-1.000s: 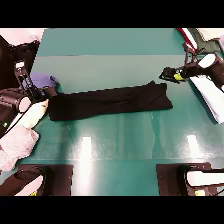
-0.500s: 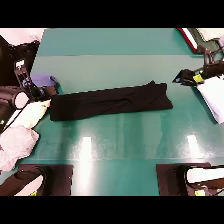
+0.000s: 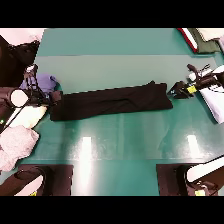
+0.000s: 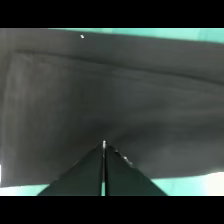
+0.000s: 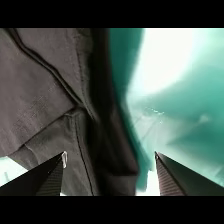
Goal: Fold the shirts.
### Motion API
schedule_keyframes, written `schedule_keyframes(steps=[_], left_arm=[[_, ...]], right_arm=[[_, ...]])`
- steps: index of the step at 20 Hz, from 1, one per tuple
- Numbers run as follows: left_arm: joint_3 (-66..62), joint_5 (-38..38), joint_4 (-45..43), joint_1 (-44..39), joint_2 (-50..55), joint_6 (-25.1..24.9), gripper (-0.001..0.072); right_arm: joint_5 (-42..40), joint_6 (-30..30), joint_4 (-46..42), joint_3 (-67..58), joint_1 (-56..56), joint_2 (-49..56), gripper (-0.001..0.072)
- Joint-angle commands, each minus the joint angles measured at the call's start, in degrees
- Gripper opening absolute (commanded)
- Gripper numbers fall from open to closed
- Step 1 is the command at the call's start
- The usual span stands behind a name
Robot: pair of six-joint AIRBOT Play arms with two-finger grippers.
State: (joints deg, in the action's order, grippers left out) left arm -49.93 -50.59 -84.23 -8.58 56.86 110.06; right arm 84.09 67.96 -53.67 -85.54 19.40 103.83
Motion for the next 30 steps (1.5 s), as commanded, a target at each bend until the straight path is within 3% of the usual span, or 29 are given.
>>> schedule_keyframes(steps=[1,5,6,9,11,12,17,23,26,30], left_arm=[[-0.1,-1.1,2.4,0.0,0.0,-1.0,0.0032],[-0.1,-1.1,4.0,-0.1,0.0,-1.1,0.0032],[-0.1,-1.1,3.9,-0.8,0.0,-1.2,0.0032],[-0.1,-0.7,4.0,-5.2,0.2,-2.5,0.0031],[-0.1,0.1,4.2,-9.3,1.5,-2.5,0.003],[-0.3,0.9,4.7,-11.3,2.6,-2.5,0.0031],[-9.2,3.5,7.1,-21.3,15.4,-2.6,0.003],[-33.6,3.1,10.2,-30.5,38.3,-7.2,0.0031],[-42.8,-0.2,10.7,-32.0,47.0,-7.2,0.003],[-46.3,-0.1,12.3,-32.0,51.1,-7.2,0.003]], right_arm=[[0.3,-2.3,0.9,0.0,-2.0,2.4,0.0636],[-1.4,-2.7,4.7,0.0,-4.3,4.3,0.0623],[-1.6,-2.7,4.7,0.0,-5.0,4.8,0.0572],[-3.0,-4.0,4.7,0.0,-6.3,5.0,0.0327],[-4.0,-4.7,4.7,-0.7,-6.7,4.9,0.0065],[-3.5,-5.0,4.7,-1.5,-6.7,4.9,0.0023],[2.0,-5.0,4.6,-4.8,-6.7,0.7,0.002],[3.0,-2.6,4.7,4.4,-6.8,-19.0,0.002],[3.0,-0.3,4.7,7.8,-6.8,-28.7,0.0019],[3.6,3.2,4.6,5.7,-8.3,-35.2,0.0018]])
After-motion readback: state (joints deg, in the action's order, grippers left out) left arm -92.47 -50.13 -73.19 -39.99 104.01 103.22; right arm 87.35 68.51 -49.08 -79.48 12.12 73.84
